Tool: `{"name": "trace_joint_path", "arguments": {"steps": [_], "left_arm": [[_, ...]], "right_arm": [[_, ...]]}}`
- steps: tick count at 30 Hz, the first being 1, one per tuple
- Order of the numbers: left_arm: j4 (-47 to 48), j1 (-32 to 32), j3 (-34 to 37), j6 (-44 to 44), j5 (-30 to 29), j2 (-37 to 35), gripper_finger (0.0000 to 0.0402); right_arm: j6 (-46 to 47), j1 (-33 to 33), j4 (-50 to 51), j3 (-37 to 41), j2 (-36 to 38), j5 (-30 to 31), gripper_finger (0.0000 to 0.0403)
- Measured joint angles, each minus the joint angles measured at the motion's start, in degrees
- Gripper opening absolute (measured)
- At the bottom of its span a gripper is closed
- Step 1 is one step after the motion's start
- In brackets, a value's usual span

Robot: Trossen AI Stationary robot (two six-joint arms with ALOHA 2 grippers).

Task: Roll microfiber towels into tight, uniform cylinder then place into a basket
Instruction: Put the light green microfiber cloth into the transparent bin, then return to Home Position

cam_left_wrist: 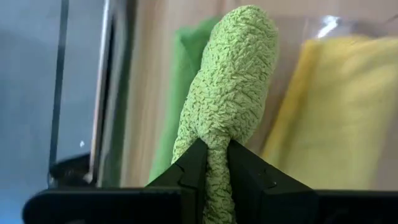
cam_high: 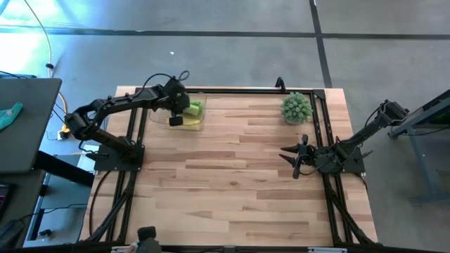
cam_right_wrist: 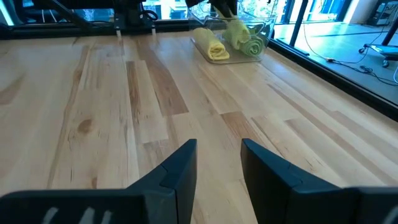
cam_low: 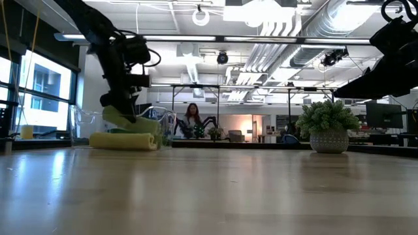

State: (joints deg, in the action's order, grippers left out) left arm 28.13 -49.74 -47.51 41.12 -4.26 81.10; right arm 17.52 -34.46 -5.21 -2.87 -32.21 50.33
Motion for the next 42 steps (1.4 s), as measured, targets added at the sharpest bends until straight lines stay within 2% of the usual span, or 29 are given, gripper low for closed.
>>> {"name": "trace_joint_path", "arguments": {"steps": [2, 5, 7, 15, 25, 28, 35, 40, 42], "left_arm": [[0.40, -1.04, 0.00, 0.53, 2.50, 0.00, 0.0043], [1.04, -2.14, 0.00, 0.71, 10.95, 0.00, 0.0043], [0.98, -2.37, 0.00, 1.07, 13.75, 0.00, 0.0043], [1.03, -2.39, -0.02, 2.77, 15.19, 0.00, 0.0055], [1.07, -2.15, -0.02, 0.72, 15.22, -0.09, 0.0162], [1.22, -1.59, -0.27, -2.05, 15.12, -1.50, 0.0180], [5.10, 1.52, -3.07, -8.12, 15.66, -10.53, 0.0182], [7.78, 5.40, -3.19, -14.98, 23.38, -22.44, 0.0182], [7.99, 7.25, -3.08, -18.60, 24.81, -27.80, 0.0182]], "right_arm": [[0.00, 0.00, 0.01, 0.00, -0.02, 0.01, 0.0119], [0.00, 0.00, 0.00, 0.00, -0.01, 0.00, 0.0119], [0.00, -0.01, 0.02, 0.00, -0.02, 0.00, 0.0119], [0.00, 0.00, 0.01, 0.00, -0.02, -0.27, 0.0119], [-0.02, -0.02, 0.02, 0.00, -0.02, -7.95, 0.0119], [-0.01, -0.02, 0.02, 0.00, -0.02, -10.72, 0.0119], [0.00, -0.02, 0.02, 0.00, -0.02, -14.39, 0.0119], [0.00, -0.02, 0.02, 0.00, -0.02, -14.39, 0.0119], [0.00, -0.02, 0.02, 0.00, -0.02, -14.39, 0.0119]]}}
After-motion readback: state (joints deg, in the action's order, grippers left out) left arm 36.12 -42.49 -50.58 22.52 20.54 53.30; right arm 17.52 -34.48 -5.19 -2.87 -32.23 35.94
